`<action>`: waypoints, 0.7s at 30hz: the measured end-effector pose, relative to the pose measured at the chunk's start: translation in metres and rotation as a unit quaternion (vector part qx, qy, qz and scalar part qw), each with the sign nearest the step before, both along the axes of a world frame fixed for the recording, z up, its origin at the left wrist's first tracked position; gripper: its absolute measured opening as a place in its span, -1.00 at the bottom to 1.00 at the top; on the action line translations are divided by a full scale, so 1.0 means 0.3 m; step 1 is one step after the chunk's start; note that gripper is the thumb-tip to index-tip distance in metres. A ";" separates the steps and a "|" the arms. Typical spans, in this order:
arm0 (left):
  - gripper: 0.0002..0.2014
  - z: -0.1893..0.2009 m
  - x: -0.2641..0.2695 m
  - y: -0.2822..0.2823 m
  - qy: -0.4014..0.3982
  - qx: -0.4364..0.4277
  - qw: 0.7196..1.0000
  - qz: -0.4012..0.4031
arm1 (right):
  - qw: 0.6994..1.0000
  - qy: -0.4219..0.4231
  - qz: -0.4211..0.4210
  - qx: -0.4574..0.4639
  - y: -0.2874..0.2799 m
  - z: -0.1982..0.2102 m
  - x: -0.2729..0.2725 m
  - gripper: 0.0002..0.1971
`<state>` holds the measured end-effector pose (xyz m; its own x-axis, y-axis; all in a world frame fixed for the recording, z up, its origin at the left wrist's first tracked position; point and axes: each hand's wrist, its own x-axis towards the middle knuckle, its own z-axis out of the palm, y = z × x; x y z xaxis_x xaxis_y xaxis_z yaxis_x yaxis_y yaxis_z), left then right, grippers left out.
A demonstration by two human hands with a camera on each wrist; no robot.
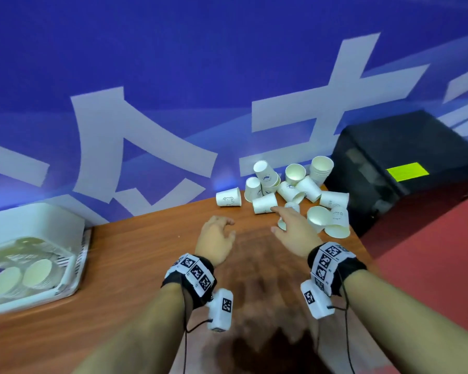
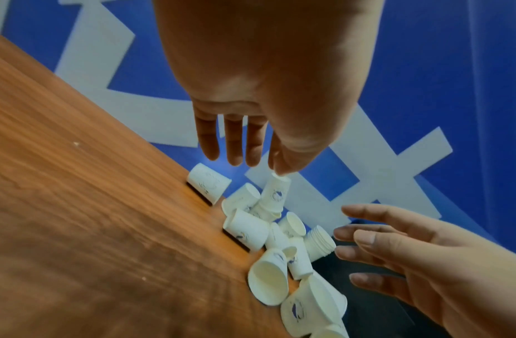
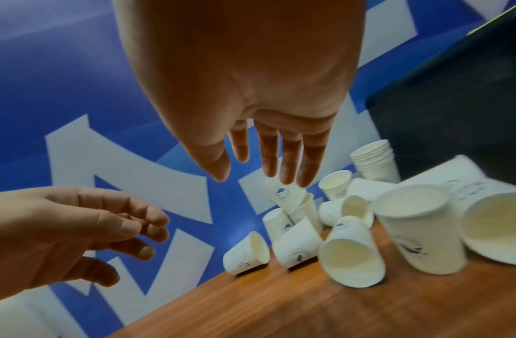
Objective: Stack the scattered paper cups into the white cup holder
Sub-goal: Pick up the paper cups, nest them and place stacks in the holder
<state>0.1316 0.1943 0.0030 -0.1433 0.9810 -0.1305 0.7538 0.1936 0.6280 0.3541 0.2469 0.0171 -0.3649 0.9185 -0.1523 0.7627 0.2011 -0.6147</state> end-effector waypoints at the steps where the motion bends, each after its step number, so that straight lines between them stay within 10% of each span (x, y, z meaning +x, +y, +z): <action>1: -0.70 -0.008 0.043 0.022 0.001 -0.006 1.000 -0.010 | 1.000 0.000 -0.010 -0.004 0.018 -0.005 0.046 -0.48; 21: -0.37 -0.292 0.566 0.293 -0.240 -0.191 0.952 -0.004 | 0.992 -0.016 -0.068 -0.105 0.190 -0.299 0.446 -0.44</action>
<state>0.3016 0.2822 -0.0846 0.0293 0.8498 -0.5264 0.3999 0.4726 0.7853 0.4879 0.3039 -0.0727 -0.2322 0.9056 -0.3549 0.7943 -0.0340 -0.6066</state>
